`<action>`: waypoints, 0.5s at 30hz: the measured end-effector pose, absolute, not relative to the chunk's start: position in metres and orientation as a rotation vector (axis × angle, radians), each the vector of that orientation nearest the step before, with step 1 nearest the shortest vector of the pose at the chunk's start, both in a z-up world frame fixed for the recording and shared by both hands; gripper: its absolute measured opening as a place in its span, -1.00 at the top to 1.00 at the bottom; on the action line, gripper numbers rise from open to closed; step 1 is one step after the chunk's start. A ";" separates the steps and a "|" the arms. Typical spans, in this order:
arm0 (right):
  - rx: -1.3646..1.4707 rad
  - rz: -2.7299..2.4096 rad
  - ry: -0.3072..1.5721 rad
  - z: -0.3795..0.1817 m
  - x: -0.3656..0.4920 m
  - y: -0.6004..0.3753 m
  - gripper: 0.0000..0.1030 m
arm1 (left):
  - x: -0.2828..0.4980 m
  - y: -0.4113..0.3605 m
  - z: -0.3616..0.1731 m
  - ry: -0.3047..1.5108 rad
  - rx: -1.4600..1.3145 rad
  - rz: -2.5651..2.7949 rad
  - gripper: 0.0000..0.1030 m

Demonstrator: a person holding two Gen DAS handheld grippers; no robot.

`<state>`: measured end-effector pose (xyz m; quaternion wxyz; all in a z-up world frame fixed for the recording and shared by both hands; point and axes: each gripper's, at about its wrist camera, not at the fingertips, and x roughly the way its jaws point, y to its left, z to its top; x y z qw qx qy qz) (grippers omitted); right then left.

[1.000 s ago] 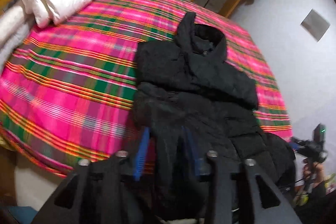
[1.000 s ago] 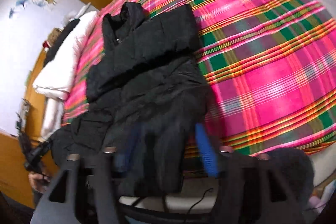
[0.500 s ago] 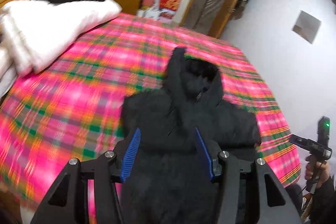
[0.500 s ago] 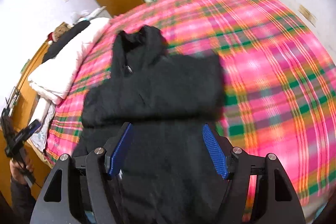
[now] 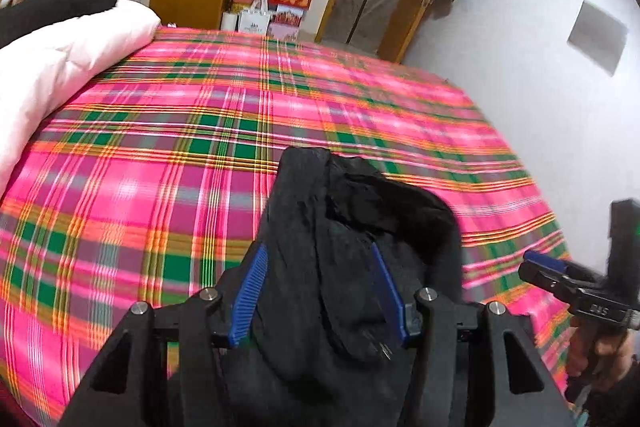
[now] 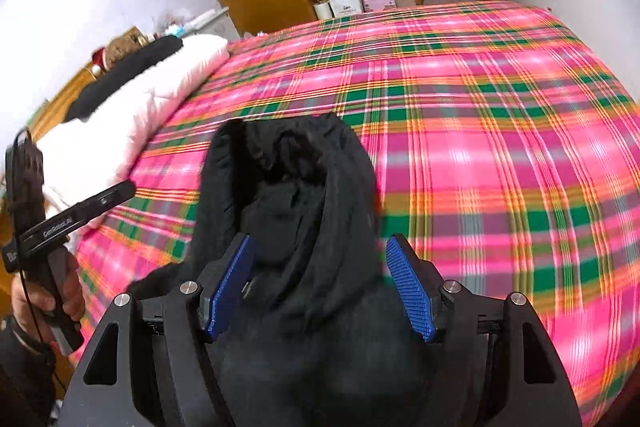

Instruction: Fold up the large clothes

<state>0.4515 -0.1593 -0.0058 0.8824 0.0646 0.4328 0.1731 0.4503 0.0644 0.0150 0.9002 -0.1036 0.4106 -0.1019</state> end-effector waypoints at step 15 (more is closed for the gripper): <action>0.049 0.315 0.957 -0.040 0.526 -0.131 0.85 | 0.528 0.037 -0.050 0.916 -0.138 -0.223 0.84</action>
